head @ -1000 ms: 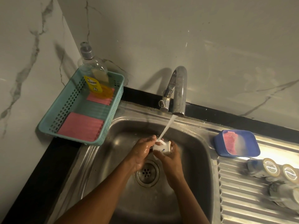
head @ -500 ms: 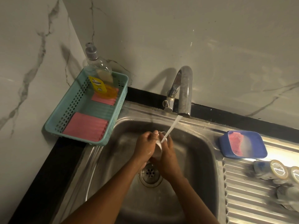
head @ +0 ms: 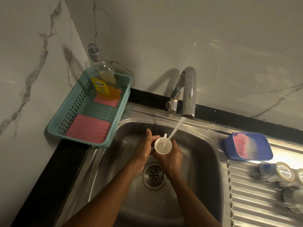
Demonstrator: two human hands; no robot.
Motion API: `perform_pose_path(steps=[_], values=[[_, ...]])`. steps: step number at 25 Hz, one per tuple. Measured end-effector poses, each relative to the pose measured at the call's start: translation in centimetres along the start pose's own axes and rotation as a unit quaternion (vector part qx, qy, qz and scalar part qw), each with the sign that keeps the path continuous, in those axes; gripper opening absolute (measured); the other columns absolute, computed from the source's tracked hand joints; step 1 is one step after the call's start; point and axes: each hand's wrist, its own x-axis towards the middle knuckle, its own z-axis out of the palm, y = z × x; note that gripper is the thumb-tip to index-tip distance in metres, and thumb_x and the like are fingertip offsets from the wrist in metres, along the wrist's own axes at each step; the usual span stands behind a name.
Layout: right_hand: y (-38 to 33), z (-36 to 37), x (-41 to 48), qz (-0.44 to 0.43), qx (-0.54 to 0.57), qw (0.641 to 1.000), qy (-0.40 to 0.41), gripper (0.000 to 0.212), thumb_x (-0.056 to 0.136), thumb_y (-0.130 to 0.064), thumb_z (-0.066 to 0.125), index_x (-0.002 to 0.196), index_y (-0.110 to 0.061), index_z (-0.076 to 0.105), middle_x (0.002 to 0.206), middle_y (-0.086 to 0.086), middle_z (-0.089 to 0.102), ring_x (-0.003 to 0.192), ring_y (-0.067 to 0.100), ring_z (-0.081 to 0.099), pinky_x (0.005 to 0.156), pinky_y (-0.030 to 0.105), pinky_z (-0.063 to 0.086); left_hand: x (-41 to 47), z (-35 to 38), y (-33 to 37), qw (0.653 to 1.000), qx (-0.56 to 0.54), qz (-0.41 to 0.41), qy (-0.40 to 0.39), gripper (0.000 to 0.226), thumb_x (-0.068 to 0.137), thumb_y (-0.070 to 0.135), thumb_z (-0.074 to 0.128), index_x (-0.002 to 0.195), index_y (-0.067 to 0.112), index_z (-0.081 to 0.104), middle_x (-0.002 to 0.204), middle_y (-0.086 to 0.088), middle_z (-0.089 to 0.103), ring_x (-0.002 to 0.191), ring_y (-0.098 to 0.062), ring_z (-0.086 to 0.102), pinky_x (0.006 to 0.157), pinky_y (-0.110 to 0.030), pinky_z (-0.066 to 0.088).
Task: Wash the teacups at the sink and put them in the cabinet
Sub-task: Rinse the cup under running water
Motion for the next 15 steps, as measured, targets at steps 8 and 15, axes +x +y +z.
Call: perform_pose_path(steps=[8, 15], values=[[0.4, 2.0, 0.4, 0.087, -0.01, 0.996, -0.01, 0.057, 0.073, -0.023, 0.087, 0.113, -0.036, 0.047, 0.1, -0.008, 0.064, 0.089, 0.012, 0.064, 0.063, 0.018, 0.05, -0.6, -1.4, -3.7, 0.995, -0.008, -0.006, 0.104, 0.052, 0.107, 0.05, 0.03, 0.128, 0.019, 0.065, 0.129, 0.006, 0.063, 0.114, -0.008, 0.055, 0.101, -0.032, 0.043], [-0.1, 3.1, 0.9, 0.096, -0.005, 0.995, -0.017, 0.06, 0.072, -0.034, 0.087, 0.124, -0.025, 0.058, 0.107, -0.004, 0.069, 0.094, 0.014, 0.068, 0.076, 0.035, 0.062, -0.4, -1.9, -3.6, 0.993, 0.0, -0.012, 0.113, 0.051, 0.107, 0.052, 0.031, 0.124, 0.019, 0.067, 0.12, 0.007, 0.064, 0.108, -0.006, 0.057, 0.104, -0.037, 0.045]])
